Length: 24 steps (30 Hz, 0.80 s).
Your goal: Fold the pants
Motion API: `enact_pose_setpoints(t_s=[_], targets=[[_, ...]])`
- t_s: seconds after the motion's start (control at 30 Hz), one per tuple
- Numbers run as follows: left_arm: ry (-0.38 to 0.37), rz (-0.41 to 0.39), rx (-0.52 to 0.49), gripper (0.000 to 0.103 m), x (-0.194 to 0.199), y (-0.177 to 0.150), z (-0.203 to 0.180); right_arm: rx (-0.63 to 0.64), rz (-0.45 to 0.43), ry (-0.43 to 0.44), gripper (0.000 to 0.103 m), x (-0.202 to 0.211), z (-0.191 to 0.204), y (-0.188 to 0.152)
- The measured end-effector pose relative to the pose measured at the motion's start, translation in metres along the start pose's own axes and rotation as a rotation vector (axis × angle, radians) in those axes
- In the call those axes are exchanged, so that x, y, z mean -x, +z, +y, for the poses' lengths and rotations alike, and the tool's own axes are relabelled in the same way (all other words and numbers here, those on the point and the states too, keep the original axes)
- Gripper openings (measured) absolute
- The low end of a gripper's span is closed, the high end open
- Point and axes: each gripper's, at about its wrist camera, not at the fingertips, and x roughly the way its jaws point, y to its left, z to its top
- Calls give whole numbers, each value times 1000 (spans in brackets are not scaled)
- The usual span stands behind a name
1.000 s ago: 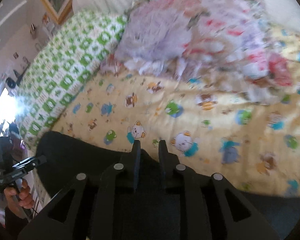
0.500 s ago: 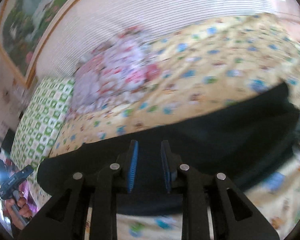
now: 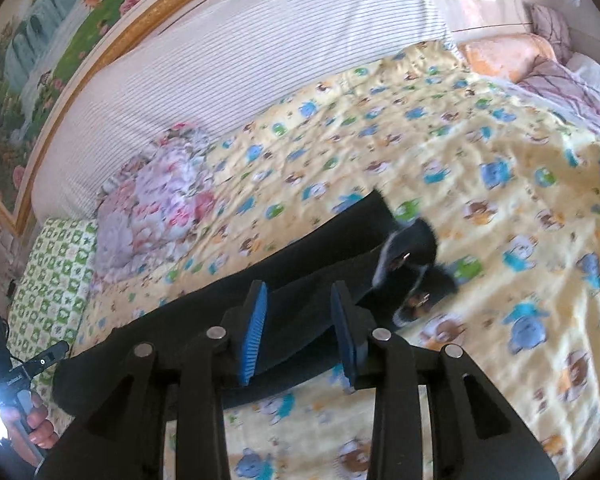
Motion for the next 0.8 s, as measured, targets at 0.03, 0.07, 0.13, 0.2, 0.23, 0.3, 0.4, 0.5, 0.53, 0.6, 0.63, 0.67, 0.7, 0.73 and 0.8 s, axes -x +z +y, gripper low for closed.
enact_pose_setpoints(t_s=[0.03, 0.07, 0.13, 0.2, 0.23, 0.3, 0.4, 0.5, 0.53, 0.6, 0.63, 0.67, 0.7, 0.73, 0.8], targets=[[-16, 10, -20, 71, -9, 8, -11, 6, -2, 5, 35, -2, -1, 3], [-24, 16, -32, 72, -15, 13, -18, 11, -2, 12, 35, -3, -2, 4], [-51, 32, -57, 72, -27, 23, -31, 32, 2, 43, 35, -8, -2, 9], [-70, 45, -77, 72, -38, 32, -44, 45, 17, 48, 35, -12, -4, 10], [-84, 55, -94, 72, -46, 39, -53, 46, 31, 29, 35, -16, -8, 10], [-93, 68, -119, 72, -56, 47, -65, 34, 60, 0, 35, -21, -17, 9], [-111, 97, -177, 74, -76, 58, -88, 8, 114, -56, 35, -25, -34, 1], [-130, 138, -242, 74, -101, 68, -112, -14, 132, -53, 35, -23, -42, -7], [-138, 153, -264, 74, -110, 70, -120, -13, 133, -52, 35, -21, -42, -8], [-151, 173, -322, 74, -127, 74, -137, -38, 115, -46, 35, -13, -44, -9], [-148, 181, -353, 74, -137, 77, -147, -49, 105, -60, 35, -9, -45, -10], [-152, 191, -368, 74, -145, 79, -152, -69, 87, -80, 36, -4, -47, -10], [-162, 205, -379, 74, -154, 82, -158, -98, 65, -84, 37, 2, -51, -11], [-173, 219, -385, 74, -162, 84, -164, -137, 46, -74, 41, 7, -55, -12], [-199, 257, -392, 74, -181, 88, -173, -193, 29, -57, 46, 10, -61, -13]])
